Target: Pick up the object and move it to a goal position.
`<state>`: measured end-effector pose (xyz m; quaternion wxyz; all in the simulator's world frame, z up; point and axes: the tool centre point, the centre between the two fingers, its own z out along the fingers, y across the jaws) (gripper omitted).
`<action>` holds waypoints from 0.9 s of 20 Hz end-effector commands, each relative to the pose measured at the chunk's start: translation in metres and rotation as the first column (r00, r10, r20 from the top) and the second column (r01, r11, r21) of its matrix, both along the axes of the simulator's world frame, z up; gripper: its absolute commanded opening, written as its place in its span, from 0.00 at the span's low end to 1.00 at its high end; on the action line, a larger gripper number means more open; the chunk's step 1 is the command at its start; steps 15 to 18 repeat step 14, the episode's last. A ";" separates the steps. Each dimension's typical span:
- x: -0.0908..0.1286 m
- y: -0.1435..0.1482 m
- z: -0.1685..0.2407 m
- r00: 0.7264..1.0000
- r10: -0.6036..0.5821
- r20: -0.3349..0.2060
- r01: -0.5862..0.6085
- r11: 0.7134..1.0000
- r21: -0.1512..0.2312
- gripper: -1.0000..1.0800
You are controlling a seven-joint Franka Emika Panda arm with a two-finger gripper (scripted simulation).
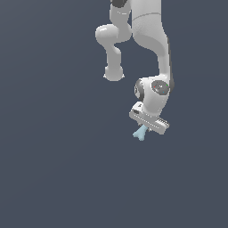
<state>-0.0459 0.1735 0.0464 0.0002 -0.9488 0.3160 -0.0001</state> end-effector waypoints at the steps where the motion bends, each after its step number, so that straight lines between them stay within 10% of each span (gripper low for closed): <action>1: 0.006 0.020 0.003 1.000 -0.002 0.000 0.002 1.000 -0.001 0.00; 18: 0.017 0.055 0.008 1.000 -0.002 0.000 0.002 1.000 -0.001 0.00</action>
